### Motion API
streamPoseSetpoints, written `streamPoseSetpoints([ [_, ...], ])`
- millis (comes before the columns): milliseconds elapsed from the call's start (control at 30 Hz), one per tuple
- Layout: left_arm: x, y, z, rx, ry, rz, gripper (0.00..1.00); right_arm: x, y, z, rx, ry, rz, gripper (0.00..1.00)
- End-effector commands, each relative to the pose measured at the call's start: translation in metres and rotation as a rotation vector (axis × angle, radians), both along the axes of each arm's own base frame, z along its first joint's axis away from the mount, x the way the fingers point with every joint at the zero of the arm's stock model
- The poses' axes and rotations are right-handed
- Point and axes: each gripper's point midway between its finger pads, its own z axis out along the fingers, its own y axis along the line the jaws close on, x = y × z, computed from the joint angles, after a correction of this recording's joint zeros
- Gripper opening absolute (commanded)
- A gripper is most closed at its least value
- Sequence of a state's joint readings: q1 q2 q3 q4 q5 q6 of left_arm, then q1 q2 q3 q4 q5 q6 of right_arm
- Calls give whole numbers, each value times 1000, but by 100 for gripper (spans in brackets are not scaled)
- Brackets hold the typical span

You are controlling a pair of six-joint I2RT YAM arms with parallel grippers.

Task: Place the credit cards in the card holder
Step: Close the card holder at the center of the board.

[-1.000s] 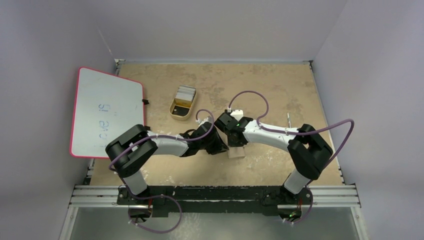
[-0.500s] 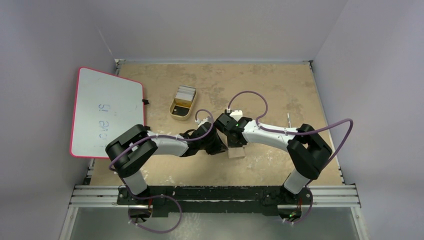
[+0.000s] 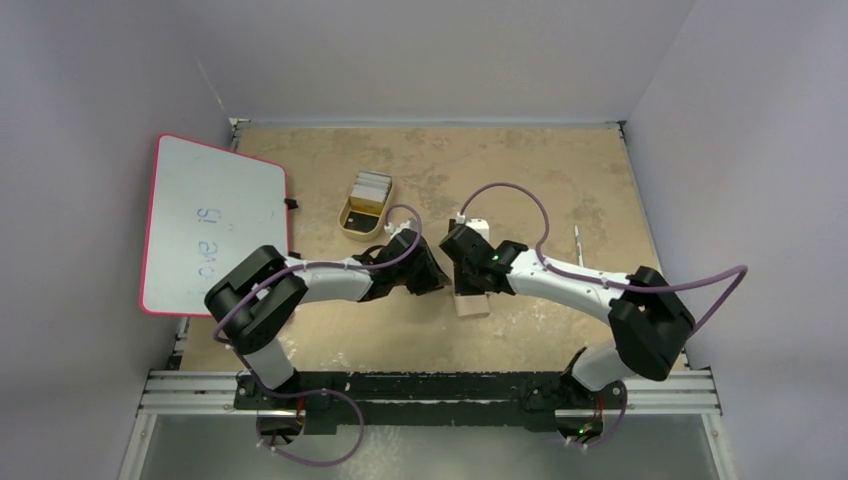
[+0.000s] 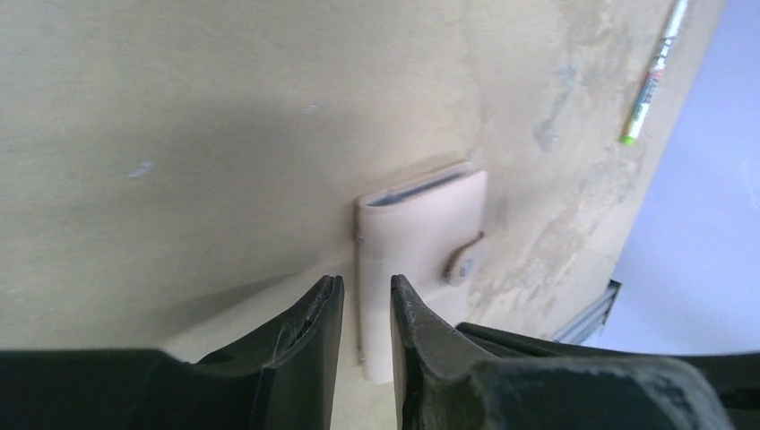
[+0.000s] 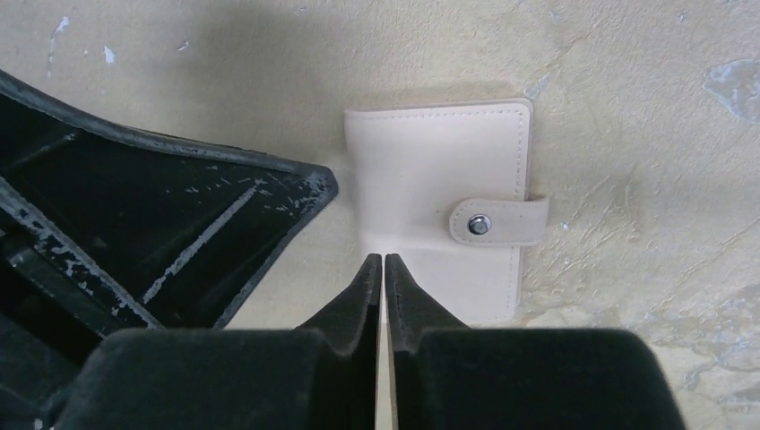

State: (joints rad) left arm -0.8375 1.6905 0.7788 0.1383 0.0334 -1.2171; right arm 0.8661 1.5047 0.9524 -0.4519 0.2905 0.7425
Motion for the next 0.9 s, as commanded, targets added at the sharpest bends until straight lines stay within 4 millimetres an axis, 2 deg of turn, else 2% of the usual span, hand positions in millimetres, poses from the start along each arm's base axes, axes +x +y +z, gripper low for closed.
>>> streamPoseSetpoints([
  [0,8,-26,29,-70,-72,-91,27,12,0,21,113,-57,5,8],
  [133,7,-34,27,-55,-70,-139,32,24,-15,22,250,-70,-7,13],
  [267,5,-39,28,-47,-76,-165,33,27,-24,16,335,-67,-1,17],
  [433,9,-45,28,-51,-85,-177,24,34,-33,3,366,-52,-10,17],
  [600,11,-45,8,-14,-60,-175,20,34,-34,-6,374,-21,8,17],
  [867,10,-32,-16,86,-24,-157,20,26,-45,-14,320,8,-3,18],
])
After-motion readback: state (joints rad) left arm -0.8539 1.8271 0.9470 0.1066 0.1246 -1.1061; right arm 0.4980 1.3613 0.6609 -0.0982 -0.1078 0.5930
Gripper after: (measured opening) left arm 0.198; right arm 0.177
